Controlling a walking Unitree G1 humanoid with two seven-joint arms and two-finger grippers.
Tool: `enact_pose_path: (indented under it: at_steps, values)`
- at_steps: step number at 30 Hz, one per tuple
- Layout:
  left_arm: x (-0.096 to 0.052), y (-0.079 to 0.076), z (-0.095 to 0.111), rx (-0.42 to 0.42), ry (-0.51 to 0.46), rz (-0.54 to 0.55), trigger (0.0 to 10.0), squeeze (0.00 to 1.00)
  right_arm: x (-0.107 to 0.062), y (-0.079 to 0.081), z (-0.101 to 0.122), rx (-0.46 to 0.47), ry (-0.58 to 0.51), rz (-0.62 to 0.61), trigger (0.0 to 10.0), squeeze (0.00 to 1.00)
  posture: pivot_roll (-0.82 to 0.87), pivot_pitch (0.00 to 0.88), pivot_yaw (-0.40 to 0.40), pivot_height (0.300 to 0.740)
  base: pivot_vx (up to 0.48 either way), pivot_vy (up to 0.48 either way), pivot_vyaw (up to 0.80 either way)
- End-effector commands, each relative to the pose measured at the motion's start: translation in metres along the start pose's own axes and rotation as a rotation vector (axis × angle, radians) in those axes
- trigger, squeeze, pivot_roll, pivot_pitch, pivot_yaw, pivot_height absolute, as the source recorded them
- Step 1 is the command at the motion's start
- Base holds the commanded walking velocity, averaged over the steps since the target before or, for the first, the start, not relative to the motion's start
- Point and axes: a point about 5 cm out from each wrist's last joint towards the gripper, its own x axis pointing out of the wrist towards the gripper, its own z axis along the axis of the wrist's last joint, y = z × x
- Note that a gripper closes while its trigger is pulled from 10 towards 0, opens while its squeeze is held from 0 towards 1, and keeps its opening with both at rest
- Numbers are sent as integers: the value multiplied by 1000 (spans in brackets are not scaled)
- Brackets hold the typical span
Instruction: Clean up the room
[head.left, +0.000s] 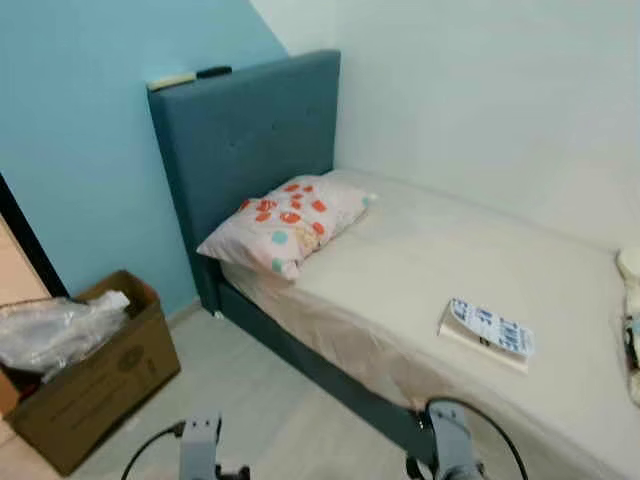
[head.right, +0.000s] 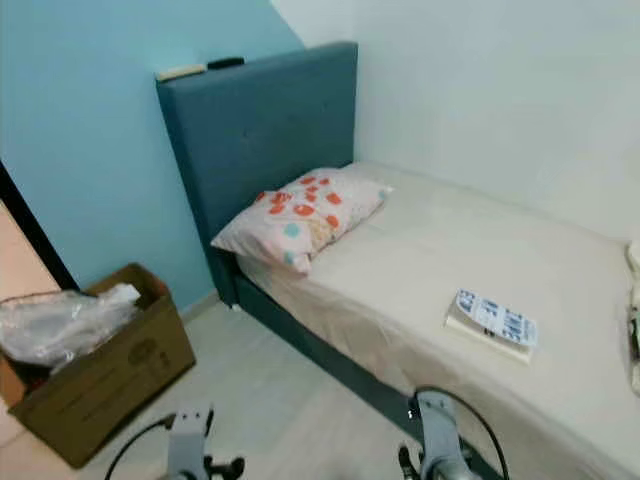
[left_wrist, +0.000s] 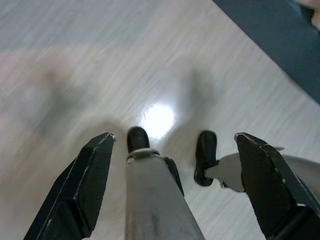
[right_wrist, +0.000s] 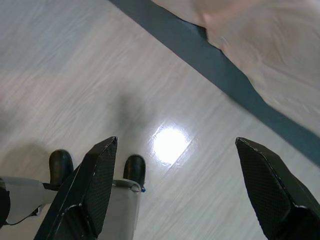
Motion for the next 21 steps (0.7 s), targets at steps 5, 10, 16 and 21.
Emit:
enact_pose_path:
  at_steps: [5,10,16,21]
  values:
    - [0,-1,3,9,-7,-14,10000,0,-1,-4,-5,25,17,-17,10000,0,55,0,-33,723,311,0,-756]
    - [0,-2,3,10,-8,-19,10000,0,-1,-5,-5,28,13,-20,10000,0,53,0,-28,723,337,0,-756]
    - [0,-1,3,13,-8,-21,10000,0,-1,-5,-2,49,-14,-21,10000,0,51,0,-22,723,341,0,-344]
    - [0,-1,3,13,-7,-22,10000,0,-1,-5,-1,55,-21,-14,10000,0,50,0,-22,723,341,0,0]
